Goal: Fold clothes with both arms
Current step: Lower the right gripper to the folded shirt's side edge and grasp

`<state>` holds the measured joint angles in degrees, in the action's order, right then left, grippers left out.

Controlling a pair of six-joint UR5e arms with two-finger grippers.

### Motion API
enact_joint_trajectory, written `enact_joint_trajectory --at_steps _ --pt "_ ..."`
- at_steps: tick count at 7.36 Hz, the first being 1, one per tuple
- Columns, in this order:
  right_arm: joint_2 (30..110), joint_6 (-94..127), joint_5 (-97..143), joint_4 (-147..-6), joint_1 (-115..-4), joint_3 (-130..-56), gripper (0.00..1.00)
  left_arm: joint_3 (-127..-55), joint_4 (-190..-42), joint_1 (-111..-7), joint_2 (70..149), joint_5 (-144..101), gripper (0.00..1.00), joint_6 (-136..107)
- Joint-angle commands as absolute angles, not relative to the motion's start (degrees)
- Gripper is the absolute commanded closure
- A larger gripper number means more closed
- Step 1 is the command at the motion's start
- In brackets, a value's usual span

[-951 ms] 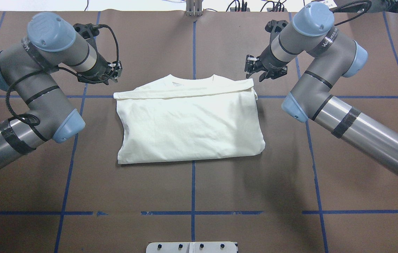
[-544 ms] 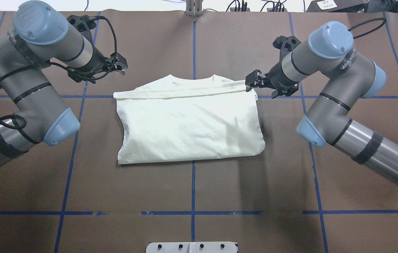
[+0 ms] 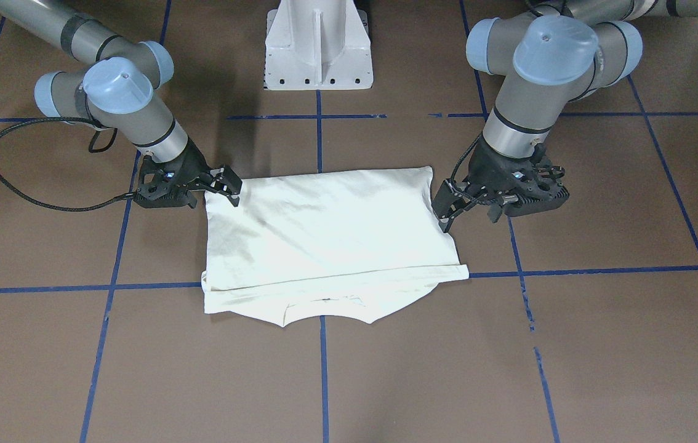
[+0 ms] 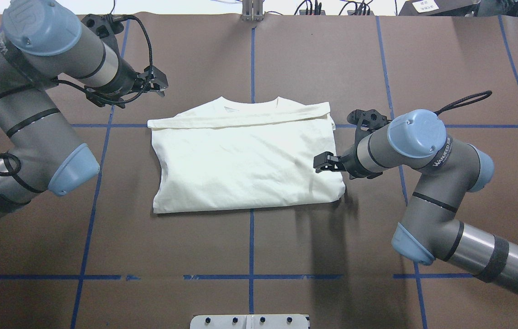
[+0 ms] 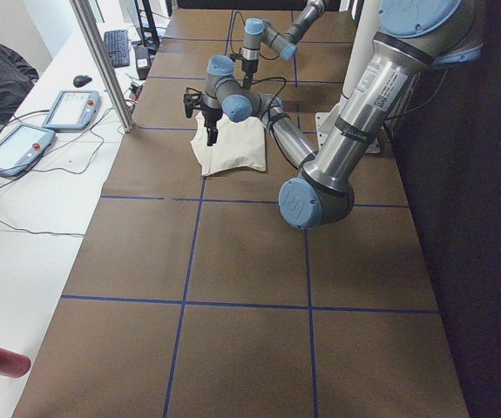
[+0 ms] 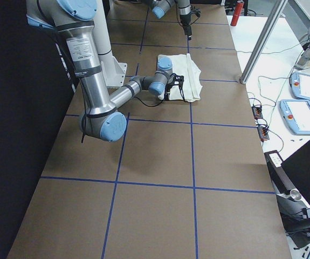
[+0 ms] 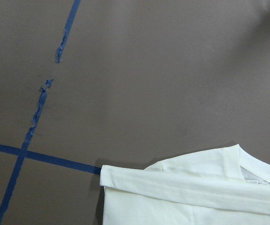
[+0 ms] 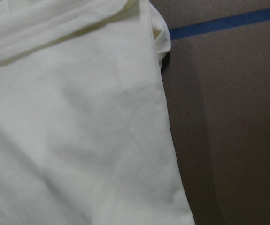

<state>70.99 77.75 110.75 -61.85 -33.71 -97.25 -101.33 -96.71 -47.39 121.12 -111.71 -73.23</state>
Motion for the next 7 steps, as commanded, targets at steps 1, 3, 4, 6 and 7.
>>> enact_joint_trajectory --at_steps 1,3,4,6,7 --pt "72.4 78.0 109.9 -61.9 -32.5 -97.5 0.00 -102.1 -96.7 -47.3 121.1 -111.7 0.00 -73.2" --pt "72.7 78.0 111.1 -62.0 -32.3 -98.1 0.10 -102.4 -96.7 -47.2 121.1 -111.8 0.00 -73.2" --pt "72.7 78.0 111.9 -62.0 -32.3 -98.3 0.52 -102.7 -96.7 -47.3 121.1 -111.7 0.00 -73.3" --pt "73.3 77.9 113.5 -62.0 -32.3 -98.5 1.00 -102.7 -96.7 -47.2 121.1 -111.7 0.00 -73.2" --pt "74.3 77.9 114.6 -62.0 -32.4 -99.8 1.00 -102.7 -96.7 -47.2 121.1 -111.7 0.01 -73.3"
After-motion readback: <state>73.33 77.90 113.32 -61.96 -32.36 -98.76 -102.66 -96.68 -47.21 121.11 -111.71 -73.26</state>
